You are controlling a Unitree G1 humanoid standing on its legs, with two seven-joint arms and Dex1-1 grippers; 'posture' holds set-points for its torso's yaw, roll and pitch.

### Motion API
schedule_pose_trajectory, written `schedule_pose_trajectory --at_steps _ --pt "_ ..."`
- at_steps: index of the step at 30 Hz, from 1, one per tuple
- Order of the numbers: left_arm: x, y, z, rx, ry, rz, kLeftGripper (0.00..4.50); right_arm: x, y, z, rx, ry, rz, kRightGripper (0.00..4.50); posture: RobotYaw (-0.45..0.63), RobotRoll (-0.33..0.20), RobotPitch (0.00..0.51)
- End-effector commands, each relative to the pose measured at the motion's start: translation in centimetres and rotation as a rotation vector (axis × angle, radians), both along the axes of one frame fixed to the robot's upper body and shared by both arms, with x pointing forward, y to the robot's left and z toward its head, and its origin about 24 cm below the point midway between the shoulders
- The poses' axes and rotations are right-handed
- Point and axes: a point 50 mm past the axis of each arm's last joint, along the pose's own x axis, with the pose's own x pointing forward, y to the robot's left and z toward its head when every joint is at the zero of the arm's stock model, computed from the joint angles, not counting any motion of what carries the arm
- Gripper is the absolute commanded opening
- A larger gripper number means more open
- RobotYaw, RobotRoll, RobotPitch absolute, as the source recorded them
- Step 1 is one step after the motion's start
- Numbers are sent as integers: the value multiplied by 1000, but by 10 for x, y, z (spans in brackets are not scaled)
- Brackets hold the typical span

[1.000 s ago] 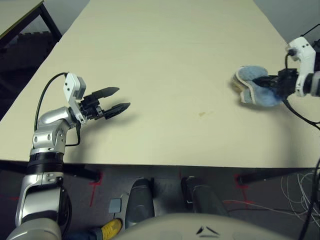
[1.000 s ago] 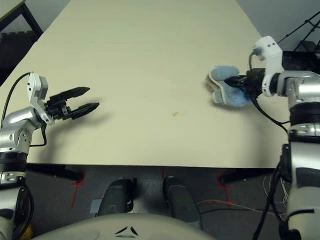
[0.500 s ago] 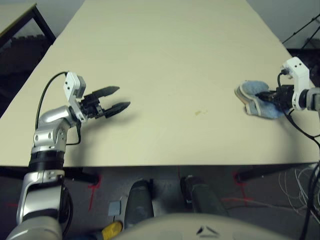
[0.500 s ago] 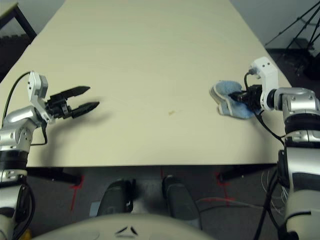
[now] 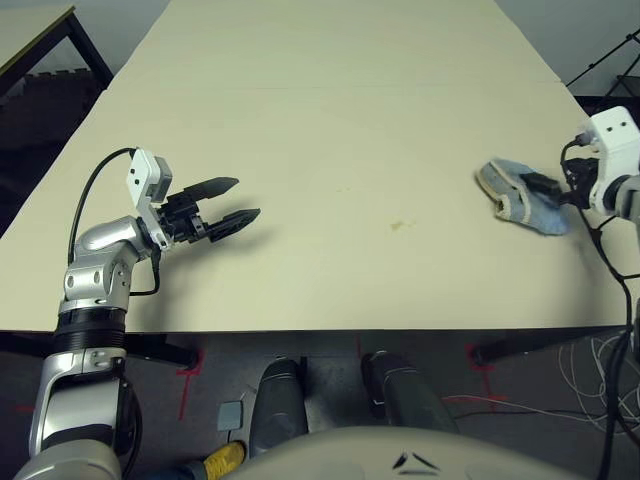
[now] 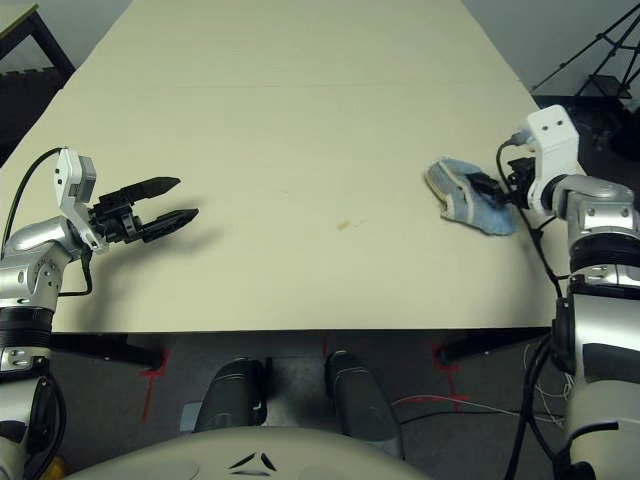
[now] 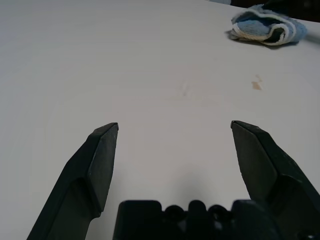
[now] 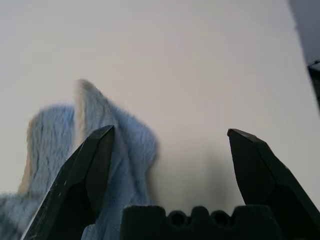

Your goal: Wipe the water off the table with a rag.

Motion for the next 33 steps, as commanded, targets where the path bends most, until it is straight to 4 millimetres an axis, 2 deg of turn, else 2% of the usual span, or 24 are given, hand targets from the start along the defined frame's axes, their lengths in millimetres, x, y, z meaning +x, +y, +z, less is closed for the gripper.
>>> schedule_pose_trajectory --at_steps 1,7,11,17,26,33 --pt "7 8 10 -72 -85 124 4500 0 0 4 138 -121 0 4471 -105 0 115" --pt "6 21 14 -131 -133 258 4500 -5 11 2 267 -224 177 4471 -80 0 125" --pt "6 40 19 -154 -179 432 4500 -6 5 2 318 -308 102 4471 -67 0 128" --pt "7 78 16 -104 -212 752 4500 -12 -10 0 352 -402 -72 4471 -54 0 133" --pt "9 90 15 -112 -244 884 4500 -23 -24 -7 306 -437 -166 4471 -47 0 135" --pt "13 95 16 -114 -248 931 4500 -33 -29 -25 267 -376 -197 4471 -48 0 135"
